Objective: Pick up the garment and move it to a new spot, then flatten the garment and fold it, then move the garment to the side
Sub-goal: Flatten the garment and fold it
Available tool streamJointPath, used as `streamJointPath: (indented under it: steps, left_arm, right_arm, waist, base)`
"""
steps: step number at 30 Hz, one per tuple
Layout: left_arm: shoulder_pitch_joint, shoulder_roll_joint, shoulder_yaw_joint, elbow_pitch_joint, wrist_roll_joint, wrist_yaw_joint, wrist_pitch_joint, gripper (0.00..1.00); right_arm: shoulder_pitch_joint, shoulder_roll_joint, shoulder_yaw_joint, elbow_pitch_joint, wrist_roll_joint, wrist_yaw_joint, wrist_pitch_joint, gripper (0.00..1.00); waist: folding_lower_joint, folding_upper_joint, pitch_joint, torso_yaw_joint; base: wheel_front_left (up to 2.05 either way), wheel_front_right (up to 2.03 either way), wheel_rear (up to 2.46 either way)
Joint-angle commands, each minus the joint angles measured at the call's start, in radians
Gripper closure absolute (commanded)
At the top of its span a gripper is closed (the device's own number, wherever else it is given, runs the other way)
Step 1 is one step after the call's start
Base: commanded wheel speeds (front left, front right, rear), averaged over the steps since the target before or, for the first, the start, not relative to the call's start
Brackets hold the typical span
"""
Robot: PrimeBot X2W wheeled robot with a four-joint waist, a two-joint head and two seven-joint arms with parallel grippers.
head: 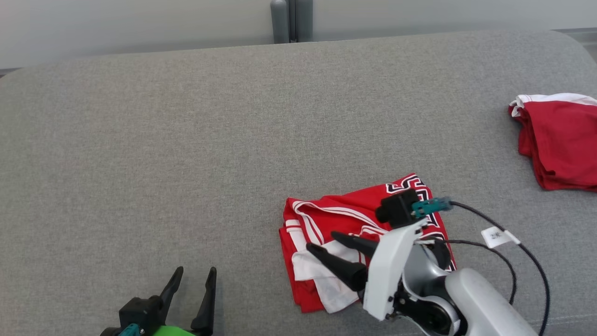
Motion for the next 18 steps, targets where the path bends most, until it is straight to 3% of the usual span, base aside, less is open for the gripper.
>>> streamJointPath:
  steps: [1, 5, 9, 12, 18]
  left_arm:
    - [0.010, 0.005, 0.008, -0.003, 0.004, 0.001, -0.002, 0.00]
    - [0.028, 0.006, 0.031, -0.021, -0.004, 0.008, -0.003, 0.00]
    - [0.045, 0.000, 0.048, -0.043, -0.006, 0.011, -0.003, 0.00]
    - [0.052, -0.008, 0.053, -0.051, -0.004, 0.012, -0.003, 0.00]
    - [0.056, -0.019, 0.065, -0.075, 0.004, 0.010, -0.003, 0.00]
  right_arm:
    - [0.018, -0.019, -0.014, -0.026, 0.016, 0.000, -0.012, 0.00]
    - [0.056, -0.067, -0.095, -0.171, 0.077, 0.000, -0.037, 0.00]
    - [0.075, -0.141, -0.196, -0.256, 0.027, 0.000, -0.119, 0.00]
    - [0.077, -0.184, -0.256, -0.235, -0.069, 0.000, -0.241, 0.00]
    - [0.098, -0.195, -0.291, -0.073, -0.219, 0.000, -0.507, 0.00]
  waist:
    - [0.0000, 0.0000, -0.004, -0.001]
    - [0.0000, 0.0000, -0.010, -0.005]
    - [0.0000, 0.0000, -0.008, -0.017]
    - [0.0000, 0.0000, -0.007, -0.018]
    - [0.0000, 0.0000, -0.021, -0.009]
  base:
    - [0.00, 0.00, 0.00]
    - [0.00, 0.00, 0.00]
    - [0.00, 0.00, 0.00]
    - [0.00, 0.00, 0.00]
    - [0.00, 0.00, 0.00]
